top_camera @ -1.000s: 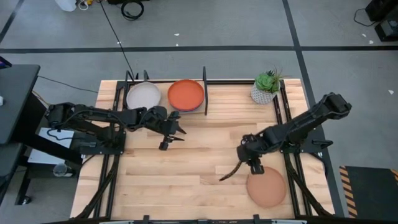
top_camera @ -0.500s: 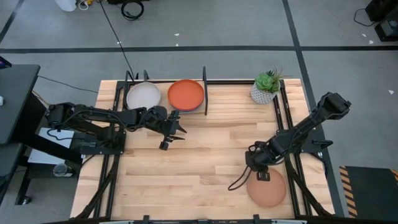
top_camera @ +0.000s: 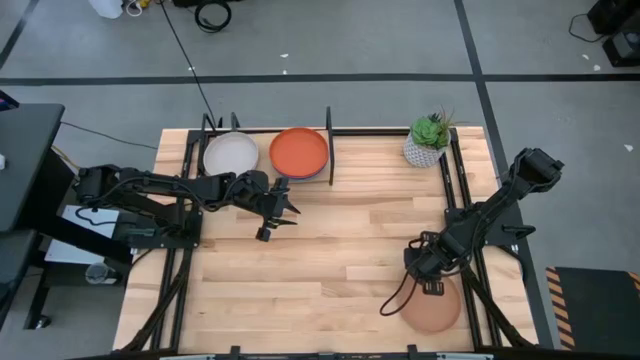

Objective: Place and stack plates onto a shelf
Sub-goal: Stack the brown plate on top of the gray plate on the shelf

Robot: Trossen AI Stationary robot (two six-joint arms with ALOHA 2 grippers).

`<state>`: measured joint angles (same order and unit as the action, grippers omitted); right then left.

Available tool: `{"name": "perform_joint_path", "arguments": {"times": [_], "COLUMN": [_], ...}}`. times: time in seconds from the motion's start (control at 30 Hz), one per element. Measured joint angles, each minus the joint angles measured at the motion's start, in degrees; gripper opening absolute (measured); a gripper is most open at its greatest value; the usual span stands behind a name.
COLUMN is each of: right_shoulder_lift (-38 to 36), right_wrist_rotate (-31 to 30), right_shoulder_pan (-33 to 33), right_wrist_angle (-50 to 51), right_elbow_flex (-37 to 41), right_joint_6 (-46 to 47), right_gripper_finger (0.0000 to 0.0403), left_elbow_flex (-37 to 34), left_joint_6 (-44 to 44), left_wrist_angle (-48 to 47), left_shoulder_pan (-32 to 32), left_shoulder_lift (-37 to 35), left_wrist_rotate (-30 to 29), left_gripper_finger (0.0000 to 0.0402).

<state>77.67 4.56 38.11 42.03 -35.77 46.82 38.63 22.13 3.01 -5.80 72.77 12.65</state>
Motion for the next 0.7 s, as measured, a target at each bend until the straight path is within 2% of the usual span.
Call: {"name": "perform_joint_path", "arguments": {"times": [0.1, 0.27, 0.47, 0.57, 0.7], "right_shoulder_lift": [0.0, -0.03, -0.07, -0.52, -1.93], "right_wrist_rotate": [0.38, 1.88, 2.4, 3.36, 7.12], "right_shoulder_pan": [0.11, -0.16, -4.08, -8.2, -15.3], "right_wrist_angle": [0.04, -0.03, -2.58, -4.17, -6.53], "right_elbow_flex": [0.71, 1.12, 1.09, 1.09, 1.09], "right_joint_6": [0.12, -0.94, -3.53, -7.79, -12.87], "right_gripper_finger": [0.01, 0.0018, 0.0019, 0.0012, 0.0012], "left_elbow_flex": [0.0, -0.02, 0.0, 0.04, 0.0], "left_joint_6": [-0.02, 0.63, 7.24, 14.33, 24.5], "left_wrist_angle": [0.0, 0.62, 7.28, 13.24, 21.36], "left_shoulder_pan": [0.0, 0.4, 4.53, 8.36, 13.57], "left_shoulder_lift": [0.0, 0.02, 2.87, 7.29, 13.59], "left_wrist_rotate": [0.02, 1.21, 3.0, 0.01, -9.85], "left_gripper_finger": [0.0153, 0.0153, 0.0153, 0.0155, 0.0169]}}
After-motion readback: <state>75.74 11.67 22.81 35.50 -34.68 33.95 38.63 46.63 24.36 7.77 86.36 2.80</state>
